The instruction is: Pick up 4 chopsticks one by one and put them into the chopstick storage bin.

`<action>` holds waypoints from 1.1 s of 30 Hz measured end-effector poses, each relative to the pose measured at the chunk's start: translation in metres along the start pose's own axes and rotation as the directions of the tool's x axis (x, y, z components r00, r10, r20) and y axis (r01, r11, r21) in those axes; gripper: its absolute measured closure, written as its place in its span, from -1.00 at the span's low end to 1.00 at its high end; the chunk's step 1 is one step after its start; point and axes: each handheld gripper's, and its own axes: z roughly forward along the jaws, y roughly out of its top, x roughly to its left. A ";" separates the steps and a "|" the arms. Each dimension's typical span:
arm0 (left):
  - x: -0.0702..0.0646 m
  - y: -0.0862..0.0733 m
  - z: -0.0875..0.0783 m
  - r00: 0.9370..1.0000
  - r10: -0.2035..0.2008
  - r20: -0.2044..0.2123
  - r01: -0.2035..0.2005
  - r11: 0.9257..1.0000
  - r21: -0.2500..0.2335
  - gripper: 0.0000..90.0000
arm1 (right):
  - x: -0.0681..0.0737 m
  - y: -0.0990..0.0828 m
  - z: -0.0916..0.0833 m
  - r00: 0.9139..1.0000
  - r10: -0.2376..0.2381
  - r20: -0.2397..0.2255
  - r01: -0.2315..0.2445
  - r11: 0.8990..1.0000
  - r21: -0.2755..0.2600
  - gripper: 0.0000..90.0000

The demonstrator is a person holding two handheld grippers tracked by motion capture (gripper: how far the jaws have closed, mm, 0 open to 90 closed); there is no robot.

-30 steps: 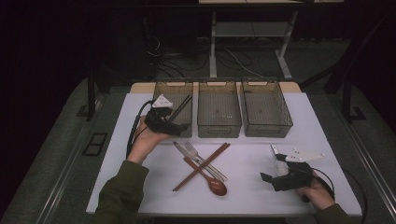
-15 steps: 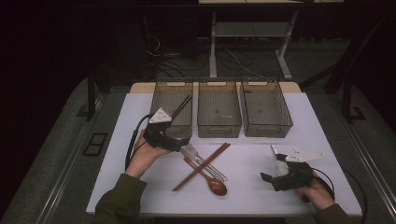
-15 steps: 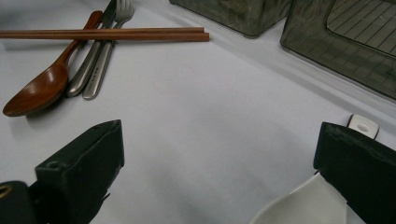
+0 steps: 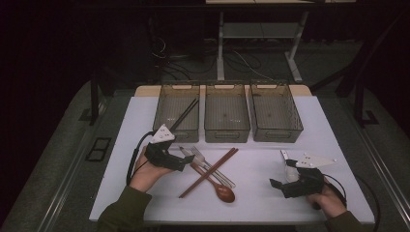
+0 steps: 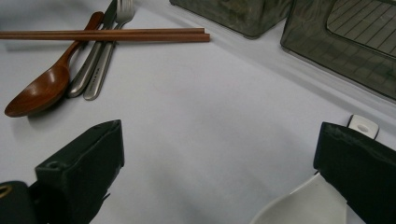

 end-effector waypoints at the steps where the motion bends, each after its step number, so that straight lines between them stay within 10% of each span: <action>1: -0.002 -0.002 -0.001 1.000 0.002 0.005 -0.002 1.000 0.000 -0.94 | 0.000 0.000 0.000 1.000 0.000 0.000 0.000 1.000 0.000 -0.96; 14: -0.022 -0.026 -0.013 0.999 -0.019 0.049 0.019 1.000 0.009 -0.58 | 0.000 0.000 0.000 1.000 -0.004 0.001 0.004 1.000 -0.001 -0.96; 33: -0.040 -0.041 0.001 0.986 -0.052 0.160 0.038 0.995 0.094 0.55 | 0.001 0.000 0.000 1.000 -0.007 0.000 0.007 1.000 0.004 -0.96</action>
